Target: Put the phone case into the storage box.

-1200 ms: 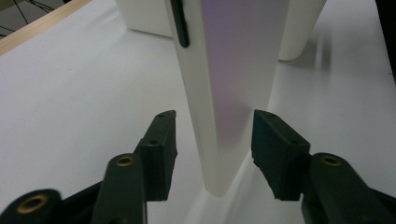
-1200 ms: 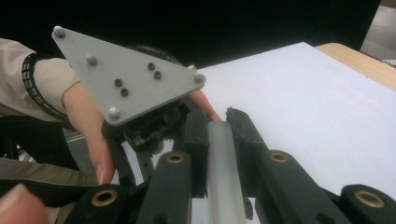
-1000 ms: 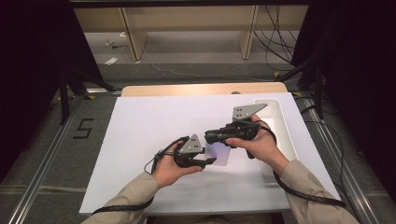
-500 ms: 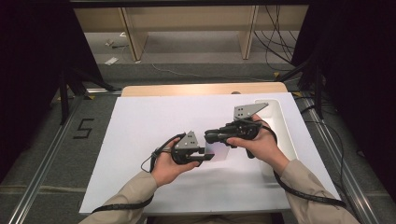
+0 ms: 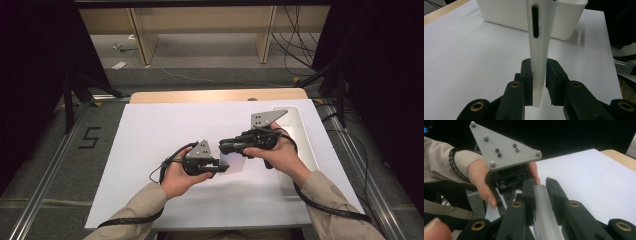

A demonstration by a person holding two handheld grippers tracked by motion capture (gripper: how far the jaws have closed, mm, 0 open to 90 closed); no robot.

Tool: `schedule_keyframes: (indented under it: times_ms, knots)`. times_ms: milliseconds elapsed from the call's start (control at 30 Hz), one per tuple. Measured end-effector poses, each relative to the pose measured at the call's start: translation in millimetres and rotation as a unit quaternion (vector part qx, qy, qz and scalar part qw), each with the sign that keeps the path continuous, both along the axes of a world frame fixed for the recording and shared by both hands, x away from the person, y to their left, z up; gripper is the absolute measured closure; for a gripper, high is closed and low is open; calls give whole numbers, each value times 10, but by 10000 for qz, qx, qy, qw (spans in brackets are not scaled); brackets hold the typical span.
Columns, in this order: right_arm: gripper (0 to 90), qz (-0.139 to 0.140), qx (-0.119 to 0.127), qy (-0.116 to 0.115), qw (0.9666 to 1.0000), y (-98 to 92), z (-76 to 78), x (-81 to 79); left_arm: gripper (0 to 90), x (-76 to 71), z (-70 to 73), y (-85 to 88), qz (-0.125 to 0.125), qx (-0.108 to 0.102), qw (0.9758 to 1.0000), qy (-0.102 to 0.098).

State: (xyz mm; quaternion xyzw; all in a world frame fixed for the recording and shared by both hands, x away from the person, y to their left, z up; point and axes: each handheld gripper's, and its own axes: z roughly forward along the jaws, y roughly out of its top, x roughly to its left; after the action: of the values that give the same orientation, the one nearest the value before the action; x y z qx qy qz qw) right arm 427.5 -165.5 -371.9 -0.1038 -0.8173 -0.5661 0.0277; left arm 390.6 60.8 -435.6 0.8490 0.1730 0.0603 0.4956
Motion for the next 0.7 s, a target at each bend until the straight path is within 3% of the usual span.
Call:
schedule_keyframes:
  times_ms: [167, 367, 533, 700]
  knots:
    - [761, 1, -14, -25, 10000, -3, -8, 4, 770, 14, -12, 10, -57, -99, 9998, 158]
    - [554, -195, 26, -161, 9997, -12, -3, 12, 807, 5, 9, 22, 27, -113, 9999, 109]
    - [350, -684, 223, -230, 9971, -18, -10, 22, 808, 13, 22, 54, 310, -74, 9994, 98]
    - [219, -1188, 509, -171, 9915, -81, 0, 61, 808, 24, 32, 86, 713, -16, 9975, 1]
